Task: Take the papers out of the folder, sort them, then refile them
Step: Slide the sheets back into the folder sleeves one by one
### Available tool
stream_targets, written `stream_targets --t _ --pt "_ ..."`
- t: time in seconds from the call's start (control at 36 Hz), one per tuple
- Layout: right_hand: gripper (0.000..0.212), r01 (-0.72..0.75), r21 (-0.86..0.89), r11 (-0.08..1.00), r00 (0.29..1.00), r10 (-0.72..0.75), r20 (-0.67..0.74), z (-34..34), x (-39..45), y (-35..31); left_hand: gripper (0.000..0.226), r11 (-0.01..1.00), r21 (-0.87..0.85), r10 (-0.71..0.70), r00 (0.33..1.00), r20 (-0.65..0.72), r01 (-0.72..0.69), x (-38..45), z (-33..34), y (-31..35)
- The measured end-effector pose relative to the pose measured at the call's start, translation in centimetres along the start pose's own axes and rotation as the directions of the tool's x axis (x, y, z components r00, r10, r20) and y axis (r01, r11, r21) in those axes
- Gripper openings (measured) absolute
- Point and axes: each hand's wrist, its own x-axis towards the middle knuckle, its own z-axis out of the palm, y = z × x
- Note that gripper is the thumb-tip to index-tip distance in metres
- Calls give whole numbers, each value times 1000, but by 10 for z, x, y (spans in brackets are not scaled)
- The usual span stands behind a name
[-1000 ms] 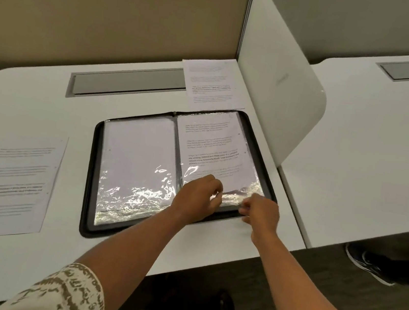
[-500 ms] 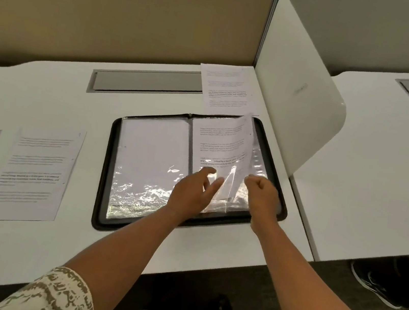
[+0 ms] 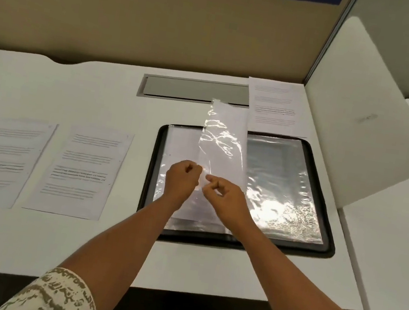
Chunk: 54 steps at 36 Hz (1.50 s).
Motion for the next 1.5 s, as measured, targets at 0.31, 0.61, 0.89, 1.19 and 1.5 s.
stream_targets --t 0.31,0.61,0.89,1.19,1.5 --pt "34 159 -641 751 983 -184 28 22 36 47 10 947 300 -89 991 -102 116 16 -70 -49" --pt "40 224 -834 505 974 -148 172 36 43 78 42 843 531 -87 996 -20 85 29 -72 -57" --pt "35 157 -668 728 974 -228 -20 -43 85 47 19 842 533 90 996 14 -84 69 -19 -21" --pt "42 -19 -637 770 962 -160 -221 -177 176 29 24 717 582 290 924 251 -383 142 95 59" --pt "30 -376 -509 775 902 179 -393 -271 249 47 42 649 677 163 933 321 -347 205 180 91"
